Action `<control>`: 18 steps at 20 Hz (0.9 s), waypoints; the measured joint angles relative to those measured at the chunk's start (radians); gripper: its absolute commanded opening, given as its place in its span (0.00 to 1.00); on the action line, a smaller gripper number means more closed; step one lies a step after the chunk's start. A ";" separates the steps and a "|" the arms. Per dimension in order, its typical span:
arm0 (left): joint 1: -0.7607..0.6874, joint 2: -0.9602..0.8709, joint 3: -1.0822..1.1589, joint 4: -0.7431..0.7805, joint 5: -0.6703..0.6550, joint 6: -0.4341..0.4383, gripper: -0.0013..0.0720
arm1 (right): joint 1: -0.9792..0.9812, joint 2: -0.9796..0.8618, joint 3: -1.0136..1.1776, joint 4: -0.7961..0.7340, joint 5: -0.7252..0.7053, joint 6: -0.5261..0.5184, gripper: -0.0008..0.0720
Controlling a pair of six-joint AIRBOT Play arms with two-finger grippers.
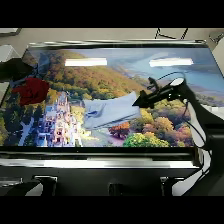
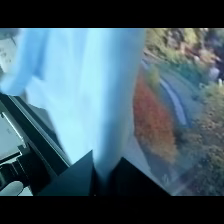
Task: Fold the clothes and pants, and hang the long-sleeved shirts on hangers.
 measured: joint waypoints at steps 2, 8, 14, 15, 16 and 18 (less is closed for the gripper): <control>0.000 0.000 0.000 -0.001 0.009 0.000 0.04 | -0.066 0.059 0.076 0.004 0.030 0.029 0.07; 0.000 0.000 0.000 -0.002 0.028 0.002 0.04 | -0.307 0.210 0.329 -0.045 0.080 0.198 0.07; 0.000 0.000 0.000 -0.002 0.033 0.003 0.04 | -0.577 0.245 0.463 -0.124 0.090 0.331 0.07; 0.000 0.000 0.000 -0.002 0.033 0.003 0.04 | -0.617 0.247 0.469 -0.136 0.090 0.345 0.07; 0.000 0.000 0.000 -0.002 0.033 0.003 0.04 | -0.660 0.248 0.474 -0.150 0.090 0.357 0.07; 0.000 0.000 0.000 -0.002 0.033 0.003 0.04 | -0.736 0.250 0.479 -0.174 0.090 0.377 0.07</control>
